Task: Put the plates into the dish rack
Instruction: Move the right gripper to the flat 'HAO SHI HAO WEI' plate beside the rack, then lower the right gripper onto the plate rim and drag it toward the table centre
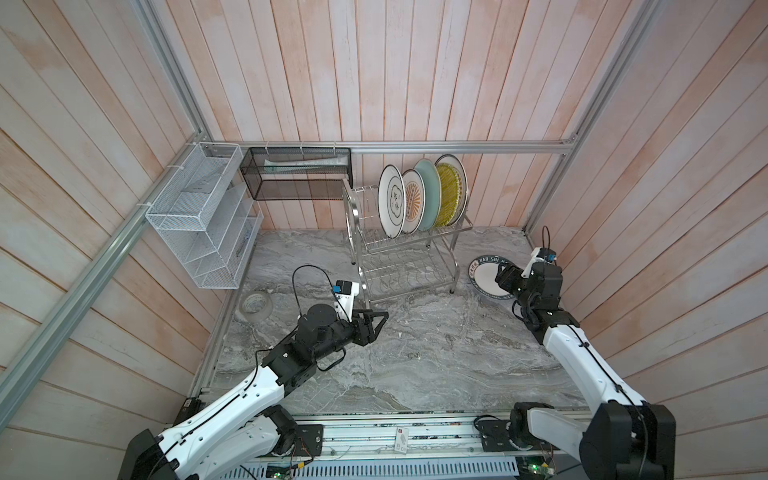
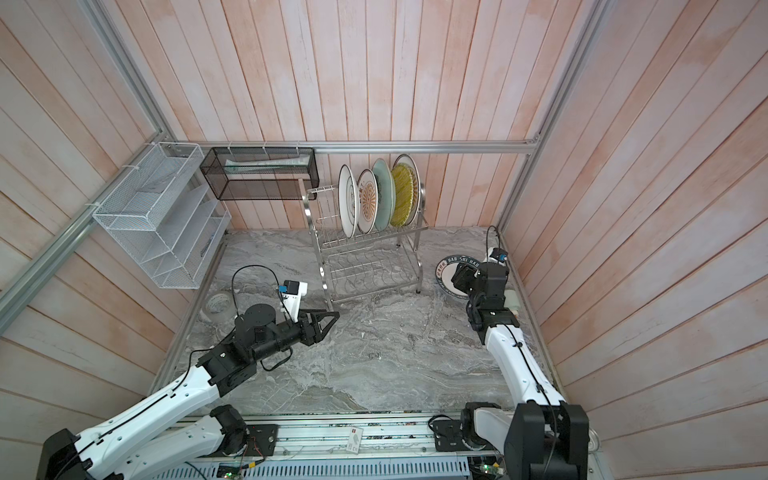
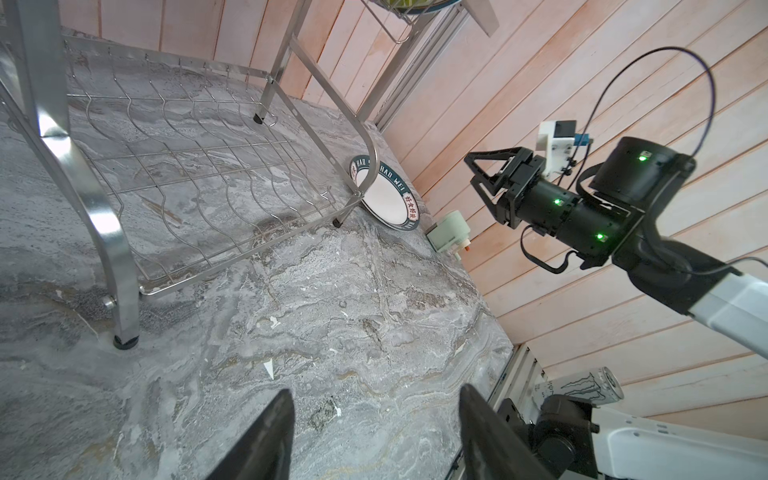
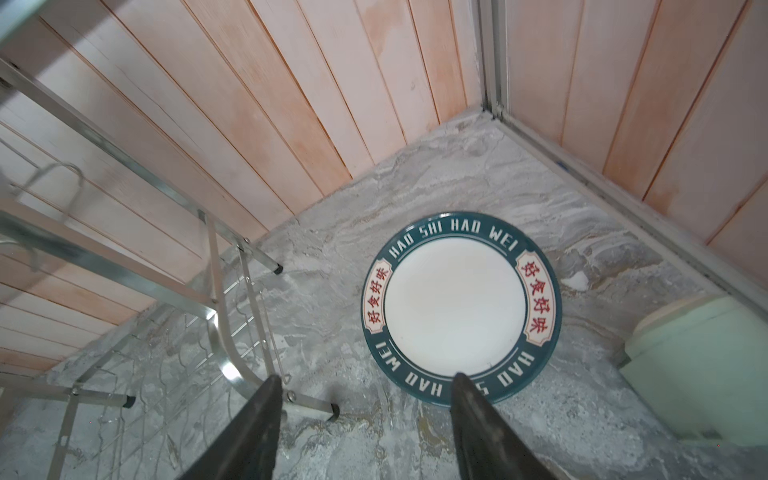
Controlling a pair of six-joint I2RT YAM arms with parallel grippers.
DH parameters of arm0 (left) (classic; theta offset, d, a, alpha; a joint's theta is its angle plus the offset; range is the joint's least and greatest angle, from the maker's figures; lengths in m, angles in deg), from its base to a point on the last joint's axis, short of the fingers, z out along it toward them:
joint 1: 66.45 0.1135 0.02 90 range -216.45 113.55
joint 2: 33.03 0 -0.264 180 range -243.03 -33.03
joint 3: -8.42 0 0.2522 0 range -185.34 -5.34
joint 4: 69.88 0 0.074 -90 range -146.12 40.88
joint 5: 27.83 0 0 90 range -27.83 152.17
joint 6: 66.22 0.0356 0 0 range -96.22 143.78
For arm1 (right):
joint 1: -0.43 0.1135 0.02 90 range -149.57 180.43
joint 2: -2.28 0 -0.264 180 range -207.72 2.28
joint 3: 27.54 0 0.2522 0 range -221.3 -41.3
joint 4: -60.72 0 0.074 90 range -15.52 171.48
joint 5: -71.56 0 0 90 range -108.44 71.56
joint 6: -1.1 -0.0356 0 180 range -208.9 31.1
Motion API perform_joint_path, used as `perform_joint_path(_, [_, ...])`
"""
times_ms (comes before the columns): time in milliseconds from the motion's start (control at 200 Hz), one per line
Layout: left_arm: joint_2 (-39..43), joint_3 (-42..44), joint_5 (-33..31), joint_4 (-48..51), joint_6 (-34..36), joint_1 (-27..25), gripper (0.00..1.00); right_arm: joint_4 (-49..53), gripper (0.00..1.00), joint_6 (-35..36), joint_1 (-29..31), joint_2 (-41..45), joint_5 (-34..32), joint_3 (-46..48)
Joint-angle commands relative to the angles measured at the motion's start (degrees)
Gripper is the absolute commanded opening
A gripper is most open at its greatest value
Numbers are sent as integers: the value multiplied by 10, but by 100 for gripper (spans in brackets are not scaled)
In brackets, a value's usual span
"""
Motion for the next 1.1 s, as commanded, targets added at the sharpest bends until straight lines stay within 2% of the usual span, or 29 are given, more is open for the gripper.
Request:
perform_joint_path(0, [-10, 11, 13, -2, 0, -3, 64, 30, 65, -4, -5, -49, 46, -27])
perform_joint_path(220, [-15, 7, 14, 4, 5, -3, 64, 29, 66, 1, -7, -122, 69, -43])
perform_joint_path(730, [-21, 10, 14, 3, 6, -4, 64, 32, 66, 23, -10, -226, 111, -74])
perform_joint_path(1095, [-30, 7, 14, 3, 8, -3, 64, 18, 66, 28, -11, -271, 113, -74])
